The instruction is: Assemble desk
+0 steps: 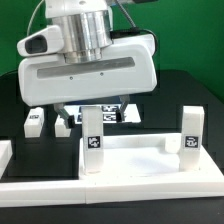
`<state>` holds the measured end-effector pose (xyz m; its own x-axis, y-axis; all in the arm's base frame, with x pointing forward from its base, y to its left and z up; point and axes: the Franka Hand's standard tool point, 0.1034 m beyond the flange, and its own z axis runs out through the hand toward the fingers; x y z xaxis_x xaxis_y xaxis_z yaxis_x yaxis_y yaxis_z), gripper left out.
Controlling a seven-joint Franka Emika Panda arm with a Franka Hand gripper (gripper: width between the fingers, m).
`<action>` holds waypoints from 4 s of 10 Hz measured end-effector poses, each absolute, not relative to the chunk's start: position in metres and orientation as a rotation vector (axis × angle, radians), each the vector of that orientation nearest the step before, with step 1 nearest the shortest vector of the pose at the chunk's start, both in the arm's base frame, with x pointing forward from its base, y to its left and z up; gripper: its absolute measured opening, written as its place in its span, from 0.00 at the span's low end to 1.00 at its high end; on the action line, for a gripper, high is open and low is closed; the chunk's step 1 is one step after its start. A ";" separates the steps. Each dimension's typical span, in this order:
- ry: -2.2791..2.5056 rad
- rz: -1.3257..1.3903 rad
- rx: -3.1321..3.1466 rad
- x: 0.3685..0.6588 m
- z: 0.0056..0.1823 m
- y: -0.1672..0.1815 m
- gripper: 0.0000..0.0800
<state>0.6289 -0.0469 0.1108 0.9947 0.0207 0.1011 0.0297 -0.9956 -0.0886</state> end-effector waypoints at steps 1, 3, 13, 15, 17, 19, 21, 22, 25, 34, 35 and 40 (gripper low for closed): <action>-0.215 -0.162 -3.056 0.632 0.112 -0.048 0.81; -0.166 -0.160 -3.058 0.632 0.111 -0.048 0.81; 1.581 -0.007 -2.528 0.629 0.108 -0.051 0.36; 1.793 0.023 -2.359 0.629 0.108 -0.050 0.36; 1.762 0.020 -2.383 0.629 0.108 -0.049 0.48; 1.491 -0.014 -2.572 0.630 0.109 -0.049 0.78; 0.946 -0.057 -2.821 0.628 0.106 -0.049 0.81; 0.892 -0.062 -2.843 0.628 0.106 -0.050 0.81; 0.540 -0.089 -2.957 0.629 0.106 -0.051 0.81; 0.296 -0.119 -3.060 0.644 0.111 -0.050 0.37; 0.528 -0.142 -3.033 0.645 0.110 -0.052 0.37; 1.704 -0.012 -2.457 0.636 0.109 -0.065 0.37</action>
Offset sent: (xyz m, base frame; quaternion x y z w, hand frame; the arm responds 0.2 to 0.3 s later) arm 0.0000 0.0000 0.0000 0.0000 0.0000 0.0000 1.0000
